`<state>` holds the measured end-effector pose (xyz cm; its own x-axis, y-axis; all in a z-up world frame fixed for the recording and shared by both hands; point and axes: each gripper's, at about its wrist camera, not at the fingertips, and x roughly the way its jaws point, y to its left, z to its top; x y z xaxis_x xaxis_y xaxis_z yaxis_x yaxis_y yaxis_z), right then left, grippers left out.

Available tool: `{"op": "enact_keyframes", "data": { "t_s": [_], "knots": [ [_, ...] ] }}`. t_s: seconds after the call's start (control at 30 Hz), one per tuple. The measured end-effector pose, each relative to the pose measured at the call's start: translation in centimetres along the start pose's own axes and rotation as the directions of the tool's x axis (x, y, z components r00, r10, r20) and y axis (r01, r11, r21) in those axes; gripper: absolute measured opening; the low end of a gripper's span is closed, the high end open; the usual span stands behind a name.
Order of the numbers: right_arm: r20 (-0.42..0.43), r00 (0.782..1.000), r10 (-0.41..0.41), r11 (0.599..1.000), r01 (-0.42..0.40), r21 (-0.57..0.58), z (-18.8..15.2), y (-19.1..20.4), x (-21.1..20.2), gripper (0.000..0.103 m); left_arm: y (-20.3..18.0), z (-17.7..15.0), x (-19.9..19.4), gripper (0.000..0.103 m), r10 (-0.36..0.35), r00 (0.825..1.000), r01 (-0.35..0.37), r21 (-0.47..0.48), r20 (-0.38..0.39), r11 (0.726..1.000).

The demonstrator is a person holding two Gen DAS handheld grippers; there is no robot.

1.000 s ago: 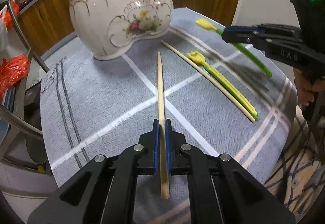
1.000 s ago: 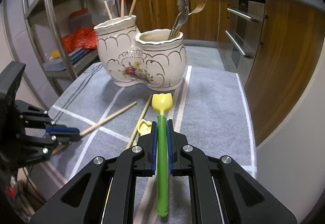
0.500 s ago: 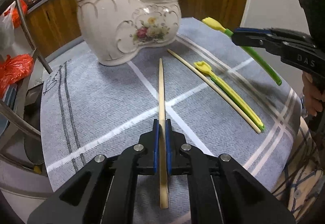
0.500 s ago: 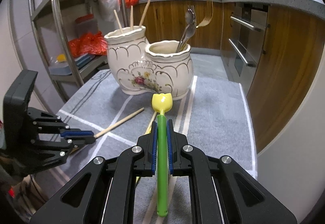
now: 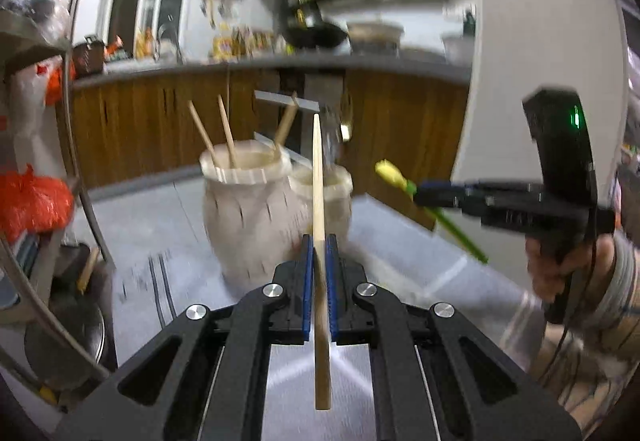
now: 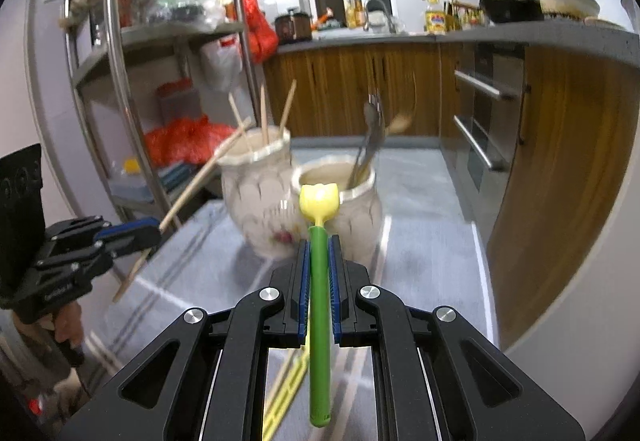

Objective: Organize utensils
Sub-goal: 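Lift the chopstick into the larger pot with left tool while right tool carries spoon to smaller pot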

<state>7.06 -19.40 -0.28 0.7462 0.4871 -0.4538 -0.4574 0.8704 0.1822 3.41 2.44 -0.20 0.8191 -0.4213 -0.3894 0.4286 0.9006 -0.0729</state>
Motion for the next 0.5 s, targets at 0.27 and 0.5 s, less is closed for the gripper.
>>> {"op": "enact_keyframes", "data": {
  "t_s": [0.27,0.5],
  "knots": [
    [0.135,0.991,0.023,0.995,-0.036,0.092,4.7,-1.7,2.1,0.010,3.1,6.8,2.9,0.006,0.019,0.988,-0.003,-0.104,0.155,0.995],
    [0.174,0.982,0.074,0.983,-0.101,0.152,7.3,-2.8,5.8,0.010,6.4,9.5,7.5,0.006,0.013,0.984,0.029,-0.233,0.176,0.972]
  ]
}}
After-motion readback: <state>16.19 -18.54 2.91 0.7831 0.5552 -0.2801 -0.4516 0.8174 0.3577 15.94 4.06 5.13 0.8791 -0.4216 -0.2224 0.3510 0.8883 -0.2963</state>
